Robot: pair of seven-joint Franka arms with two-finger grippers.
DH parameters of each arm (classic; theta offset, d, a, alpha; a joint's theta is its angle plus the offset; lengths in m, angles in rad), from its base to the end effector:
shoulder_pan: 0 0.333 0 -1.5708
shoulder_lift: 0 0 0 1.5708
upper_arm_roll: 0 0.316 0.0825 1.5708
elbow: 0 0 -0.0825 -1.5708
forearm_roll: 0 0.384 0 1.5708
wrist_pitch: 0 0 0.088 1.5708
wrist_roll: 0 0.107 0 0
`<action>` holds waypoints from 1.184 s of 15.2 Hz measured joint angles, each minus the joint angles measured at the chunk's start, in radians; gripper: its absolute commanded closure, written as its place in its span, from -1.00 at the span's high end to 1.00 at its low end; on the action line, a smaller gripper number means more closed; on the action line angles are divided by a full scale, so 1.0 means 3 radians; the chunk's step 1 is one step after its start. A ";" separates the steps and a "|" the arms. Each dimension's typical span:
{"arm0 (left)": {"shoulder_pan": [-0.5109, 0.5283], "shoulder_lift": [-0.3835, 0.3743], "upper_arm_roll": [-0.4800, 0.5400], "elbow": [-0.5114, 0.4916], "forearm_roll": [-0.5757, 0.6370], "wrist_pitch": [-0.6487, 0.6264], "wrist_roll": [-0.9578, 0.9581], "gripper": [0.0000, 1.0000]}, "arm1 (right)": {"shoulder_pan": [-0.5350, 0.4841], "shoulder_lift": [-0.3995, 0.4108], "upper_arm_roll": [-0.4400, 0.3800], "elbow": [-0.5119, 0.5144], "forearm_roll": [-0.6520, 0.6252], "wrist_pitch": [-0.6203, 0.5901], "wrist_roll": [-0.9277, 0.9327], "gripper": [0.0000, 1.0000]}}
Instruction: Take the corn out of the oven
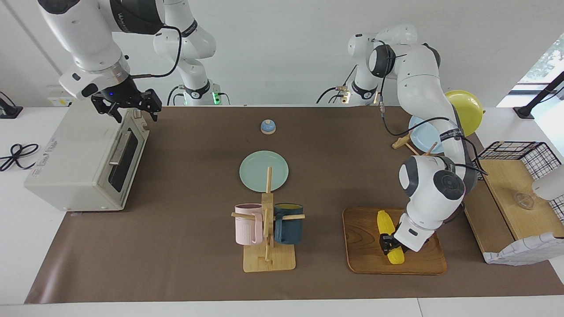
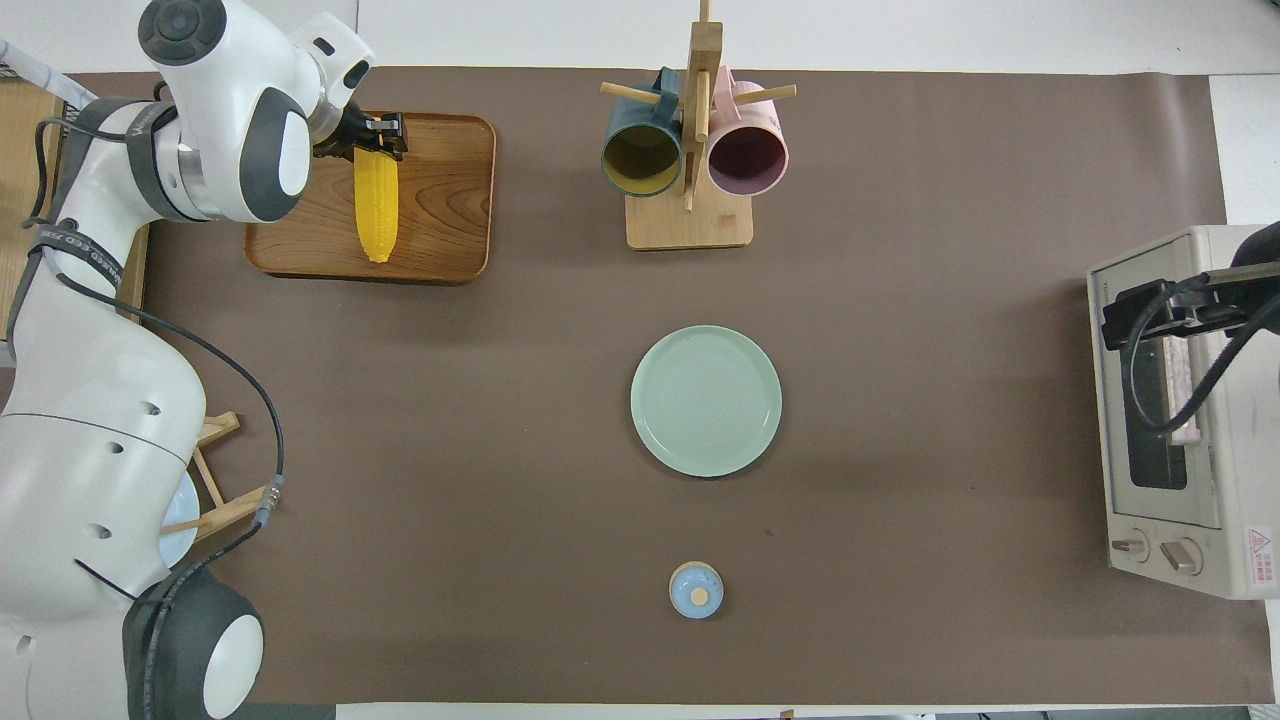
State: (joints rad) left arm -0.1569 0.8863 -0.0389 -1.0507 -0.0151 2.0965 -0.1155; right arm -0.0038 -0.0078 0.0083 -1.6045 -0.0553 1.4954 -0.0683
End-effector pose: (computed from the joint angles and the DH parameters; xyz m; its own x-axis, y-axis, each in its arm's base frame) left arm 0.7758 -0.1436 0.3171 0.9869 -0.0516 0.1527 -0.0617 -0.9962 0.0622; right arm 0.5428 -0.0038 0.6070 0.9922 0.0684 -0.1046 0.0738 -0.9961 0.0483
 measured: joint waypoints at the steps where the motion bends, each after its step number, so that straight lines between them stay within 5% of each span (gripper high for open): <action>1: 0.0000 0.0000 0.0000 0.0000 0.0000 0.0000 0.0040 1.00 | 0.0000 0.0000 0.0000 0.0000 0.0000 0.0000 0.0000 1.00; 6: 0.0009 -0.0040 0.0002 -0.0002 -0.0001 -0.0119 0.0093 1.00 | 0.0000 0.0000 0.0000 0.0000 0.0000 0.0000 0.0000 1.00; 9: 0.0011 -0.0283 0.0002 0.0014 -0.0059 -0.0477 0.0080 1.00 | 0.0000 0.0000 0.0000 0.0000 0.0000 0.0000 0.0000 1.00; 12: 0.0033 -0.0705 0.0035 -0.0029 -0.0075 -0.0924 -0.0002 1.00 | 0.0000 0.0000 0.0000 0.0000 0.0000 0.0000 0.0000 1.00; 18: 0.0101 -0.1872 0.0078 -0.0763 -0.0076 -0.1619 -0.0011 1.00 | 0.0000 0.0000 0.0000 0.0000 0.0000 0.0000 0.0000 1.00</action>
State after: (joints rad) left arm -0.1266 0.3249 -0.0154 -1.2795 -0.0378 1.6107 -0.1187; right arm -0.0038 -0.0078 0.0083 -1.6045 -0.0552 1.4954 -0.0683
